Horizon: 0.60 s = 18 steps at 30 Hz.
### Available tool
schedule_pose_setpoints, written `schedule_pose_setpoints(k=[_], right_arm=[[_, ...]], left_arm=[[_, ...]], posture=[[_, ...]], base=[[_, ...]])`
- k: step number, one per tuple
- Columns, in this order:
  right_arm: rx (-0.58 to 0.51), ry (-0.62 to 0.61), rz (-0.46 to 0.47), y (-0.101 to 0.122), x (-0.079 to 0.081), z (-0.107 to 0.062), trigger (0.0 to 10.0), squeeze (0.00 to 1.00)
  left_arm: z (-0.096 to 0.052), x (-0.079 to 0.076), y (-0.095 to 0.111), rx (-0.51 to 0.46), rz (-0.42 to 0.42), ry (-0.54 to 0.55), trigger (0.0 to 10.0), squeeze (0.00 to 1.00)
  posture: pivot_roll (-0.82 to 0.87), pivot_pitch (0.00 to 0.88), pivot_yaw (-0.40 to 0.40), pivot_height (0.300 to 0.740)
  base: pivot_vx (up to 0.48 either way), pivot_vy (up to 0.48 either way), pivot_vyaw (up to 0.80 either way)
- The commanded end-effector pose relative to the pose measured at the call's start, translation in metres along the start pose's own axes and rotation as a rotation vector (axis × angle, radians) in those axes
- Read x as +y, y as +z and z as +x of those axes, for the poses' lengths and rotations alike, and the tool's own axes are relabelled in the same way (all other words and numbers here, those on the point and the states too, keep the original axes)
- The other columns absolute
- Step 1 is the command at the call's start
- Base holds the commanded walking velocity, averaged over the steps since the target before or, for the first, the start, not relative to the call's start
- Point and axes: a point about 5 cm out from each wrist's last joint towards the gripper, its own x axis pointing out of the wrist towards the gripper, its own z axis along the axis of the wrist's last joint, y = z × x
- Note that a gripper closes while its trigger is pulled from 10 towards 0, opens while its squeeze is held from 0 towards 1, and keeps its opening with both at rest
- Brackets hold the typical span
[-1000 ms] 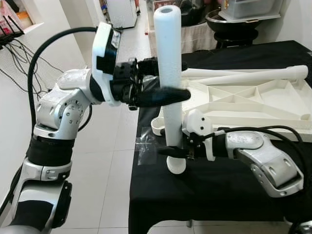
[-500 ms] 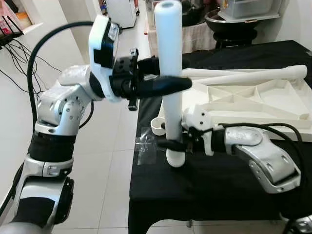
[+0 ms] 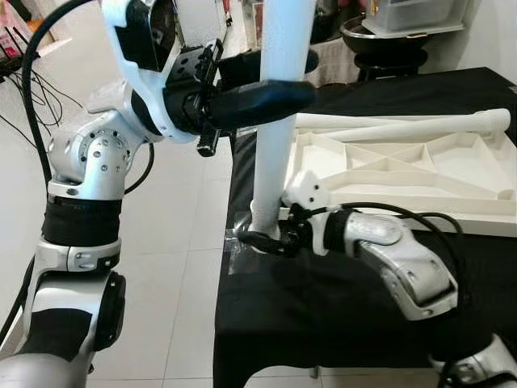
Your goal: Building children table
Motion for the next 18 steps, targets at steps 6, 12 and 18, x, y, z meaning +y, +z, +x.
schedule_pose_setpoints(k=[6,12,18], right_arm=[[-0.014,0.016,0.043,-0.007,0.010,0.015,10.0,0.00],[-0.226,0.015,0.140,0.011,0.011,0.020,10.0,0.00],[-0.364,0.041,0.222,0.019,0.018,0.023,10.0,0.00]], left_arm=[[0.008,0.000,0.010,-0.031,0.017,-0.054,0.0,0.00],[0.010,-0.001,0.011,-0.044,0.012,-0.057,0.0,0.00],[0.011,0.000,0.011,-0.055,0.015,-0.053,0.0,0.00]], posture=[[-0.11,0.070,0.122,0.740],[-0.11,0.072,0.123,0.740],[-0.11,0.073,0.122,0.740]], base=[[0.000,0.000,0.00],[0.000,0.000,0.00],[0.000,0.000,0.00]])
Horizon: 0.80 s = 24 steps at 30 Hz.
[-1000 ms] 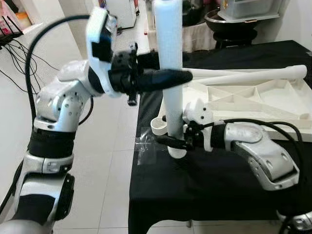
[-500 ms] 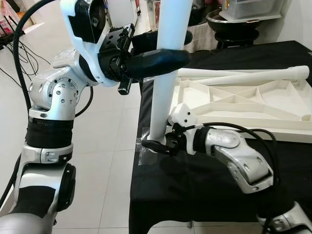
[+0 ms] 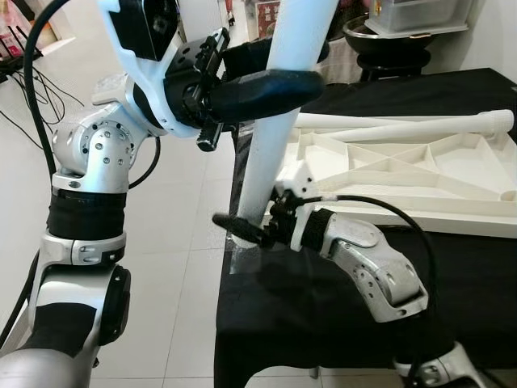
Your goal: Building children table
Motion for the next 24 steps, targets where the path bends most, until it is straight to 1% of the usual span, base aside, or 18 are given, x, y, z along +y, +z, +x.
schedule_pose_setpoints(k=[1,2,5,6,13,16,20,21,22,24], right_arm=[[-0.040,0.024,0.009,0.002,0.005,0.002,10.0,0.00],[-0.056,0.016,0.006,-0.001,0.006,0.005,10.0,0.00],[-0.049,0.022,-0.004,-0.004,0.007,0.007,10.0,0.00],[-0.025,0.041,-0.021,-0.012,0.011,0.009,10.0,0.00],[-0.021,0.049,-0.018,-0.019,0.015,0.013,10.0,0.00],[-0.027,0.039,-0.018,-0.027,0.018,0.020,10.0,0.00],[-0.031,0.035,-0.020,-0.028,0.018,0.023,10.0,0.00],[-0.034,0.033,-0.020,-0.029,0.018,0.025,9.4,0.00],[-0.036,0.033,-0.019,-0.029,0.018,0.026,0.0,0.00],[-0.038,0.038,-0.020,-0.030,0.018,0.028,0.0,0.00]], left_arm=[[0.003,-0.001,0.006,-0.009,0.024,-0.012,0.0,0.00],[0.003,-0.001,0.007,-0.015,0.028,-0.008,0.0,0.00],[0.003,-0.001,0.007,-0.019,0.030,-0.005,0.0,0.00],[0.003,0.000,0.009,-0.029,0.036,0.000,0.0,0.00],[0.003,0.002,0.012,-0.057,0.042,0.010,0.0,0.00],[0.004,0.004,0.015,-0.083,0.047,0.015,0.0,0.00],[0.006,0.005,0.017,-0.092,0.048,0.015,0.0,0.00],[0.007,0.005,0.017,-0.095,0.048,0.014,0.0,0.00],[0.007,0.006,0.018,-0.096,0.048,0.014,0.0,0.00],[0.009,0.006,0.018,-0.098,0.047,0.013,0.0,0.00]], posture=[[-0.11,0.073,0.122,0.740],[-0.09,0.075,0.123,0.740],[-0.09,0.074,0.123,0.740],[-0.09,0.075,0.122,0.740],[-0.08,0.076,0.122,0.740],[-0.08,0.074,0.122,0.740],[-0.08,0.074,0.122,0.740],[-0.07,0.073,0.122,0.740],[-0.07,0.072,0.122,0.740],[-0.07,0.072,0.122,0.740]], base=[[0.000,0.000,0.00],[0.000,0.000,0.00],[0.000,0.000,0.00],[0.000,0.000,0.00],[0.000,0.000,0.00],[0.000,0.000,0.00],[0.000,0.000,0.00],[0.000,0.000,0.00],[0.000,0.000,0.00],[0.000,0.000,0.00]])
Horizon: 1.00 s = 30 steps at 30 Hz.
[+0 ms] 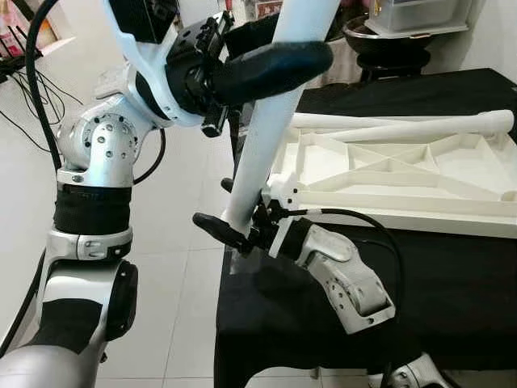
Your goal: Building children table
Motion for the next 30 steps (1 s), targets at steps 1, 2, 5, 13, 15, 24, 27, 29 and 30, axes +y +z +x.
schedule_pose_setpoints(k=[1,2,5,13,15,24,27,29,30], right_arm=[[0.021,0.050,0.006,-0.006,0.010,0.009,0.0,0.00],[0.018,0.052,0.008,-0.006,0.010,0.010,0.0,0.00],[0.003,0.057,0.013,-0.006,0.011,0.011,0.0,0.00],[-0.015,0.054,0.005,-0.006,0.008,0.011,0.0,0.00],[-0.015,0.053,0.003,-0.006,0.007,0.009,0.0,0.00],[0.008,-0.010,-0.007,-0.010,-0.004,-0.005,0.0,0.00],[0.010,-0.074,-0.009,-0.009,-0.013,-0.012,0.0,0.00],[0.012,-0.121,-0.013,-0.009,-0.020,-0.016,0.0,0.00],[0.012,-0.121,-0.013,-0.009,-0.020,-0.016,0.0,0.00]], left_arm=[[0.005,0.000,0.014,-0.037,0.046,-0.023,0.0,0.00],[0.005,0.000,0.014,-0.038,0.045,-0.023,0.0,0.00],[0.006,0.000,0.014,-0.039,0.042,-0.022,0.0,0.00],[0.007,0.001,0.016,-0.043,0.036,-0.018,0.0,0.00],[0.006,0.001,0.016,-0.042,0.032,-0.015,0.0,0.00],[-0.011,0.015,0.009,-0.008,0.013,0.145,10.0,1.00],[-0.026,0.023,0.010,-0.004,0.031,0.261,10.0,1.00],[-0.037,0.026,0.011,-0.003,0.042,0.329,10.0,1.00],[-0.037,0.026,0.011,-0.003,0.042,0.329,10.0,1.00]], posture=[[-0.07,0.072,0.122,0.740],[-0.07,0.072,0.122,0.740],[-0.07,0.071,0.122,0.740],[-0.08,0.069,0.120,0.740],[-0.08,0.069,0.120,0.740],[-0.09,0.071,0.123,0.740],[-0.09,0.073,0.122,0.740],[-0.09,0.073,0.122,0.740],[-0.09,0.073,0.122,0.740]], base=[[0.000,0.000,0.00],[0.000,0.000,0.00],[0.000,0.000,0.00],[0.000,0.000,0.00],[0.000,0.000,0.00],[0.000,0.000,0.00],[0.000,0.000,0.00],[0.000,0.000,0.00],[0.000,0.000,0.00]])
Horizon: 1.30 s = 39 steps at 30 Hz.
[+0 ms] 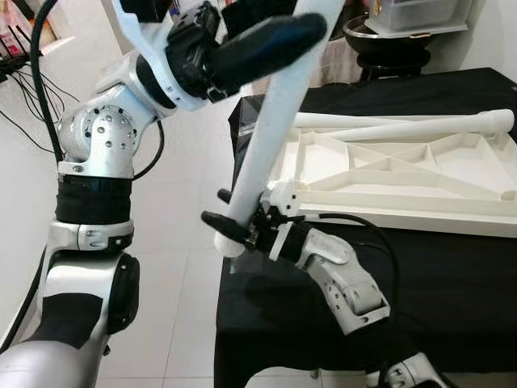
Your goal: Building children table
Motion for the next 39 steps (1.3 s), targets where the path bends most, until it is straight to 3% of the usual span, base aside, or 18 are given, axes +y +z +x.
schedule_pose_setpoints(k=[1,2,5,6,9,10,12,13,15,16,17,19,22,25,27,31,33,39], right_arm=[[-0.001,-0.135,0.019,0.000,-0.017,-0.009,0.0,0.00],[-0.012,-0.191,0.030,0.002,-0.024,-0.013,0.0,0.00],[-0.021,-0.226,0.039,0.003,-0.029,-0.016,0.0,0.00],[-0.040,-0.287,0.062,0.006,-0.037,-0.021,0.0,0.00],[-0.069,-0.356,0.091,0.010,-0.047,-0.027,0.0,0.00],[-0.069,-0.356,0.091,0.010,-0.047,-0.027,0.0,0.00],[-0.094,-0.387,0.096,0.015,-0.051,-0.031,0.0,0.00],[-0.094,-0.387,0.096,0.015,-0.051,-0.031,0.0,0.00],[-0.100,-0.399,0.090,0.019,-0.051,-0.034,0.0,0.00],[-0.101,-0.410,0.089,0.020,-0.050,-0.035,10.0,0.00],[-0.101,-0.410,0.089,0.020,-0.050,-0.035,10.0,0.00],[-0.096,-0.421,0.081,0.021,-0.047,-0.038,10.0,0.00],[-0.089,-0.424,0.070,0.020,-0.041,-0.040,10.0,0.00],[-0.087,-0.428,0.075,0.019,-0.040,-0.040,10.0,0.00],[-0.066,-0.437,0.079,0.015,-0.037,-0.041,10.0,0.00],[-0.066,-0.437,0.079,0.015,-0.037,-0.041,10.0,0.00],[-0.046,-0.449,0.084,0.011,-0.035,-0.044,10.0,0.00],[-0.013,-0.481,0.080,0.005,-0.033,-0.049,10.0,0.00]], left_arm=[[-0.034,0.015,0.012,-0.012,0.063,0.215,10.0,1.00],[-0.050,0.020,0.016,-0.009,0.078,0.299,10.0,1.00],[-0.060,0.023,0.019,-0.007,0.088,0.350,10.0,1.00],[-0.076,0.021,0.022,-0.008,0.100,0.417,10.0,1.00],[-0.095,0.016,0.029,-0.031,0.132,0.511,10.0,1.00],[-0.095,0.016,0.029,-0.031,0.132,0.511,10.0,1.00],[-0.109,0.016,0.035,-0.037,0.171,0.638,10.0,1.00],[-0.109,0.016,0.035,-0.037,0.171,0.638,10.0,1.00],[-0.122,0.017,0.016,0.051,0.166,0.753,10.0,1.00],[-0.130,0.013,-0.007,0.128,0.140,0.816,10.0,0.00],[-0.130,0.013,-0.007,0.128,0.140,0.816,10.0,0.00],[-0.137,0.000,-0.045,0.228,0.088,0.876,10.0,0.00],[-0.134,-0.028,-0.090,0.301,0.000,0.888,10.0,0.00],[-0.130,-0.039,-0.102,0.315,-0.024,0.884,10.0,0.00],[-0.125,-0.059,-0.132,0.335,-0.095,0.941,10.0,0.00],[-0.125,-0.059,-0.132,0.335,-0.095,0.941,10.0,0.00],[-0.123,-0.076,-0.155,0.371,-0.130,1.010,10.0,0.00],[-0.121,-0.100,-0.178,0.462,-0.132,1.038,10.0,0.00]], posture=[[-0.09,0.078,0.122,0.740],[-0.08,0.080,0.119,0.740],[-0.08,0.080,0.119,0.740],[-0.08,0.079,0.116,0.740],[-0.08,0.080,0.113,0.740],[-0.08,0.080,0.113,0.740],[-0.07,0.078,0.111,0.740],[-0.07,0.078,0.111,0.740],[-0.07,0.081,0.106,0.740],[-0.07,0.083,0.103,0.740],[-0.07,0.083,0.103,0.740],[-0.07,0.085,0.101,0.740],[-0.07,0.086,0.094,0.740],[-0.07,0.086,0.094,0.740],[-0.08,0.081,0.080,0.740],[-0.08,0.081,0.080,0.740],[-0.09,0.084,0.080,0.740],[-0.09,0.084,0.083,0.740]], base=[[0.000,0.000,0.00],[0.000,0.000,0.00],[0.000,0.000,0.00],[0.000,0.000,0.00],[0.000,0.000,0.00],[0.000,0.000,0.00],[0.000,0.000,0.00],[0.000,0.000,0.00],[0.000,0.000,0.00],[0.000,0.000,0.00],[0.000,0.000,0.00],[0.000,0.000,0.00],[0.000,0.000,0.00],[0.000,0.000,0.00],[0.000,0.000,0.00],[0.000,0.000,0.00],[0.000,0.000,0.00],[0.000,0.000,0.00]])
